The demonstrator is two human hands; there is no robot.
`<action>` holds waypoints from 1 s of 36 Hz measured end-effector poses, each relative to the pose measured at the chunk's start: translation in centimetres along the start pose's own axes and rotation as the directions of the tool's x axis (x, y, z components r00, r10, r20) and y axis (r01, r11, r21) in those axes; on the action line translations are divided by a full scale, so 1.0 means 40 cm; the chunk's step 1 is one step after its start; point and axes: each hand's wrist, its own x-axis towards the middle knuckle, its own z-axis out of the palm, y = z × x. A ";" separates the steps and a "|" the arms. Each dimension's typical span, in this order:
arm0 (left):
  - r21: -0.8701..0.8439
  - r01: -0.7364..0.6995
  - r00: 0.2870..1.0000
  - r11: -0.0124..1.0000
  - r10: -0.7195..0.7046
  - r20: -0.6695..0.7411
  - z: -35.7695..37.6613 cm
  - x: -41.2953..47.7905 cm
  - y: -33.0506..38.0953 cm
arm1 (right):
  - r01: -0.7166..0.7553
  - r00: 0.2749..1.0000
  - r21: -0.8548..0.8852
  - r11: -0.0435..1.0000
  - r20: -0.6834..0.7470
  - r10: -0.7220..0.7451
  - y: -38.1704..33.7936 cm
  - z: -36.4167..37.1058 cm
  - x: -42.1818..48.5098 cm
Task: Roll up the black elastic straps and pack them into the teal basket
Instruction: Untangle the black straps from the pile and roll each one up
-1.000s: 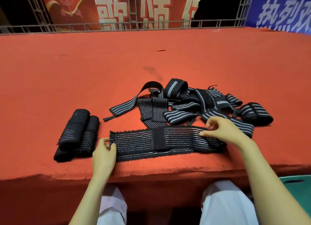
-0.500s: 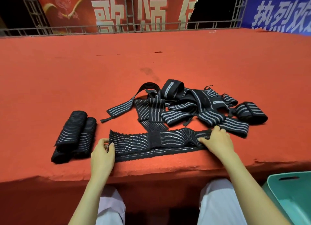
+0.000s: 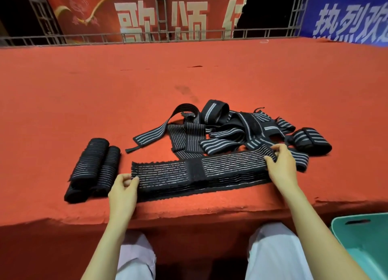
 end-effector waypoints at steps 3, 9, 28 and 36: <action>0.082 -0.010 0.999 0.997 0.007 0.031 -0.002 -0.012 -0.014 | -0.004 1.000 -0.042 0.999 0.004 0.005 0.026 0.006 -0.013; 0.238 -0.027 1.000 0.971 0.022 0.022 0.002 -0.014 -0.049 | -0.011 0.999 -0.093 0.996 0.037 0.014 0.055 0.020 -0.040; 0.214 -0.001 0.997 0.977 -0.015 0.073 0.001 -0.010 -0.051 | 0.441 0.897 -0.182 0.879 0.072 -0.436 -0.022 0.144 -0.136; 0.177 -0.027 0.999 0.984 0.021 0.031 -0.003 -0.021 -0.043 | 0.599 0.680 0.157 0.785 0.417 -0.603 -0.177 0.294 -0.247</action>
